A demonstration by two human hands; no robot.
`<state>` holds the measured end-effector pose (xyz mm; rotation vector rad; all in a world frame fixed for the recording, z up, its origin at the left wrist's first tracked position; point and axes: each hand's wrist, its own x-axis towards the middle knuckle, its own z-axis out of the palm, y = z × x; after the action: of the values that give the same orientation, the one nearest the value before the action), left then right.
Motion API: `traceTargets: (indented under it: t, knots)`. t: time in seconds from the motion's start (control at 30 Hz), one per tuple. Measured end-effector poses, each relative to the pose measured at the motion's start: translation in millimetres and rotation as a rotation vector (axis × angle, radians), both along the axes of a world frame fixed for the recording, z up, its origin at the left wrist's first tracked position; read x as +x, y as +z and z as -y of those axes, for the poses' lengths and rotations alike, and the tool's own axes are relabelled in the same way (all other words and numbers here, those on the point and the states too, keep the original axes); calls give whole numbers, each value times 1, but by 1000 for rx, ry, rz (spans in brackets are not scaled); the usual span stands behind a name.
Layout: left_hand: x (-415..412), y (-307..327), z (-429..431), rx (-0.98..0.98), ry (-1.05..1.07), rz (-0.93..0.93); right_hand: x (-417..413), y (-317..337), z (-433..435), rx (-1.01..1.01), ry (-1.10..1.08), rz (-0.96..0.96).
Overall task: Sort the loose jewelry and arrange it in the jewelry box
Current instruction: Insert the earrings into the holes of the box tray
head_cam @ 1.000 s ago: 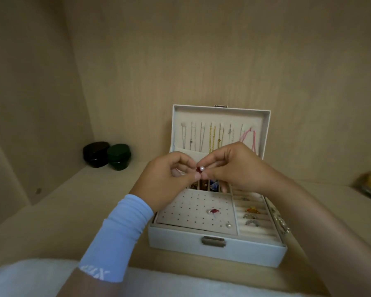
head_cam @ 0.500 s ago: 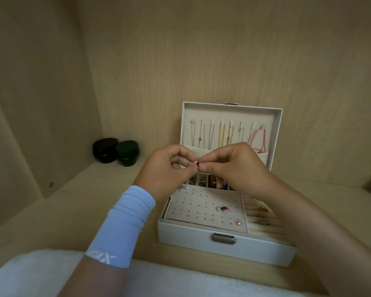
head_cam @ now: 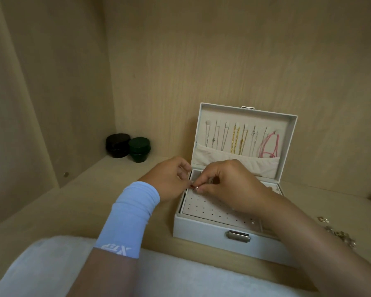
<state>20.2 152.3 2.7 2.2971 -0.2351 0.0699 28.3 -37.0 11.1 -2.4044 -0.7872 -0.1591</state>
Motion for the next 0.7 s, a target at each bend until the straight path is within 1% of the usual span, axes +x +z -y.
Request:
traceTargets:
  t: [0.17,0.27,0.4,0.53,0.7]
  knots:
    - [2,-2,-4,-42,7,-15,1,-1,-4,-55,3,2]
    - [1,-3,-4,-49,8,-12,1,-2,-5,-70,-26,62]
    - [0,-1,-4,-38,7,-1,0,0,-3,-81,17,26]
    - [-2,-1,-3,-37,13,-1,-1,0,-5,-196,36,168]
    - [-5,-2,-4,-33,11,41,-3,2,-5,-278,58,268]
